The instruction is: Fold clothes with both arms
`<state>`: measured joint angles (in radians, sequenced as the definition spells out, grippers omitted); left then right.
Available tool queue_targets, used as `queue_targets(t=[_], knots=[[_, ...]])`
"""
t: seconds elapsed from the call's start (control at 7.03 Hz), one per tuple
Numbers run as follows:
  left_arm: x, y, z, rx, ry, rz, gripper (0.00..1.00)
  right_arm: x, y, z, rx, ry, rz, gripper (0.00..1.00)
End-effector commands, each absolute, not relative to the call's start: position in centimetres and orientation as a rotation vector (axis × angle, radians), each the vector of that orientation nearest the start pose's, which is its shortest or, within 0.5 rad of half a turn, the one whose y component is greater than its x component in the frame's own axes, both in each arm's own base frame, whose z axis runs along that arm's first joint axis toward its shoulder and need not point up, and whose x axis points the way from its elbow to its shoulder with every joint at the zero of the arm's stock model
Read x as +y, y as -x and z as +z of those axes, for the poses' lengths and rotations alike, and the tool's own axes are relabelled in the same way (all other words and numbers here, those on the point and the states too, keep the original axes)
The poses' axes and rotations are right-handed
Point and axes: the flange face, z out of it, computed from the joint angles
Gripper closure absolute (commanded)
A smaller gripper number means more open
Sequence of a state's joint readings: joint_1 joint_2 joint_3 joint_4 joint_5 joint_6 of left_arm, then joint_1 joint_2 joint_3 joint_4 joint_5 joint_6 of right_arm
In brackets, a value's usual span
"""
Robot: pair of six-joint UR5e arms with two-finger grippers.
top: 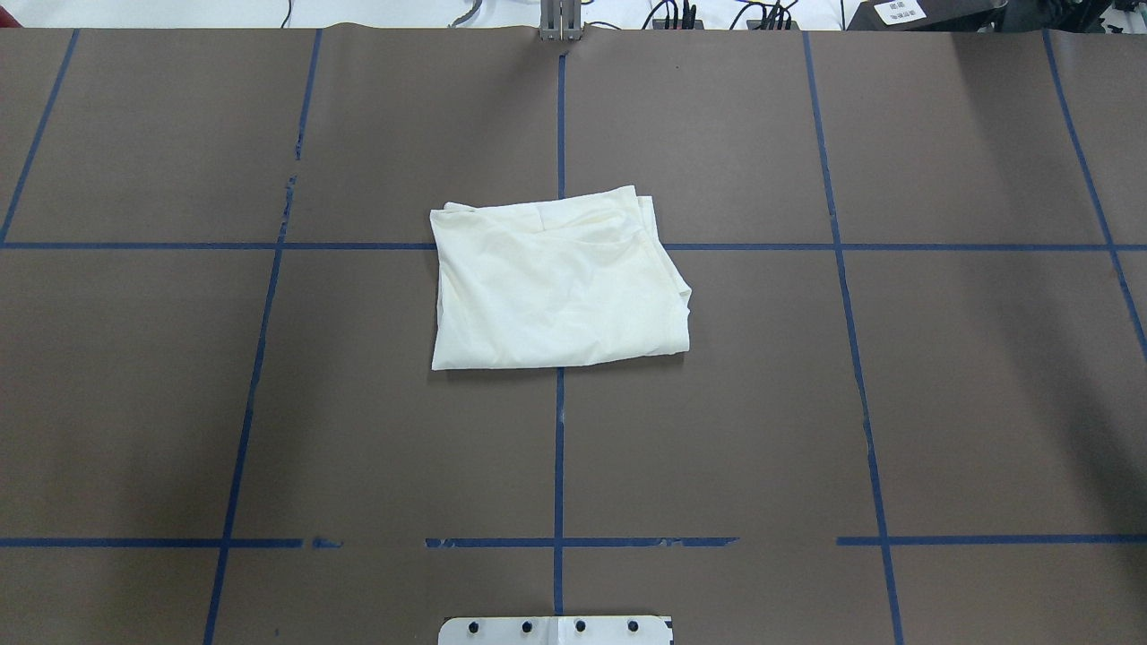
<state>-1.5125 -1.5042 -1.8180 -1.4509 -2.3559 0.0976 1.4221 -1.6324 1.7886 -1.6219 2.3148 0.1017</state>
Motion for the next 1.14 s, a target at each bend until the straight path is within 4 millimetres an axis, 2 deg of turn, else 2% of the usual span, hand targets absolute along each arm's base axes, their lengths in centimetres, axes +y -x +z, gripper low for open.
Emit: queue_targets(t=[0.0,0.28,0.71,1.0], knots=[[-46.3,3.6,58.2,0.786,-0.072,0.173,0.00,-47.4,0.4,58.9,-0.731,-0.009,-0.081,0.00],[-46.4,3.6,57.8,0.788,-0.082,0.177,0.00,-47.4,0.6,58.9,-0.731,-0.004,-0.079,0.00],[-46.4,3.6,57.8,0.788,-0.083,0.176,0.00,-48.3,1.5,58.1,-0.737,-0.012,-0.096,0.00],[-46.6,3.5,58.1,0.788,-0.075,0.172,0.00,-50.1,2.5,56.7,-0.741,-0.030,-0.116,0.00]])
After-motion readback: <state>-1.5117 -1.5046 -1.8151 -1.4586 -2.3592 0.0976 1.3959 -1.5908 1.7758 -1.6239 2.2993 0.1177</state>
